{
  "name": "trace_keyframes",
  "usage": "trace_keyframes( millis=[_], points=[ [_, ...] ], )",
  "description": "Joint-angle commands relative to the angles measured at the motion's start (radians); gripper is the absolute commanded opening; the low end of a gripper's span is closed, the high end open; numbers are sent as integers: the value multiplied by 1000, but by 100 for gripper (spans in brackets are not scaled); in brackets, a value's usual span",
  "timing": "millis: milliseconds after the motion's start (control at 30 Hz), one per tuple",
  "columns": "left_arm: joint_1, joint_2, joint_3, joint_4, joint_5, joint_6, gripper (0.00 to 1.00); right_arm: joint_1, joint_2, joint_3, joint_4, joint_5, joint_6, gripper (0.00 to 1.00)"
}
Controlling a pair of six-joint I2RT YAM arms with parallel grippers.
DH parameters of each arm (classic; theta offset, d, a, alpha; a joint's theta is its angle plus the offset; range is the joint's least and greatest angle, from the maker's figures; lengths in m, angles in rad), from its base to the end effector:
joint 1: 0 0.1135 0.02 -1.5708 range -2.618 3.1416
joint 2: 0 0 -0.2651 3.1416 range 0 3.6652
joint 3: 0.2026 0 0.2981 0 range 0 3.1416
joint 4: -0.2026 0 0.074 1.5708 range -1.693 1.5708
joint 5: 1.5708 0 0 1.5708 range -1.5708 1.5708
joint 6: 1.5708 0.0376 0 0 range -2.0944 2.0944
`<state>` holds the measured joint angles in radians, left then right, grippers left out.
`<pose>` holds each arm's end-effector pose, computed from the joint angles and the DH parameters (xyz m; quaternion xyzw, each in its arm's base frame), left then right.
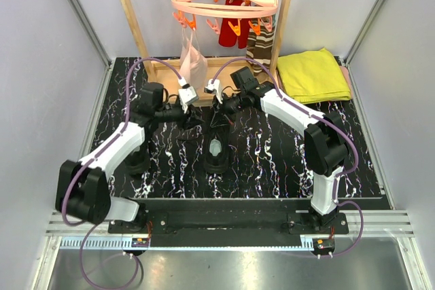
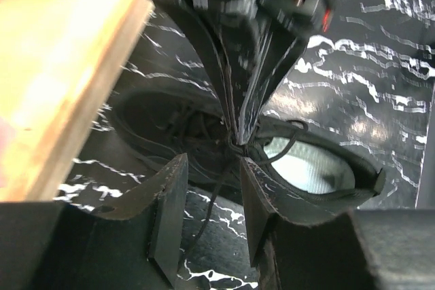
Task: Tie the shoes
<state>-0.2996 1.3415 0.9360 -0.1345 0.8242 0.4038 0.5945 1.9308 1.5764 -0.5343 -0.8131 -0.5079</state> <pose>0.3139 -0.1259 0.2604 0.4600 0.6804 -0.3245 0.4692 0.3749 0.2864 0.2390 -0.5660 0.6681 0.3856 0.2908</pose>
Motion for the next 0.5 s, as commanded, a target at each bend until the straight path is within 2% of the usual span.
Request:
trace_keyframes(
  millis=[0, 467],
  points=[
    [4, 54, 76, 0, 110, 81, 40, -5, -50, 25, 36, -29, -7, 0],
    [-27, 154, 126, -77, 151, 162, 40, -5, -52, 40, 39, -28, -20, 0]
  ],
)
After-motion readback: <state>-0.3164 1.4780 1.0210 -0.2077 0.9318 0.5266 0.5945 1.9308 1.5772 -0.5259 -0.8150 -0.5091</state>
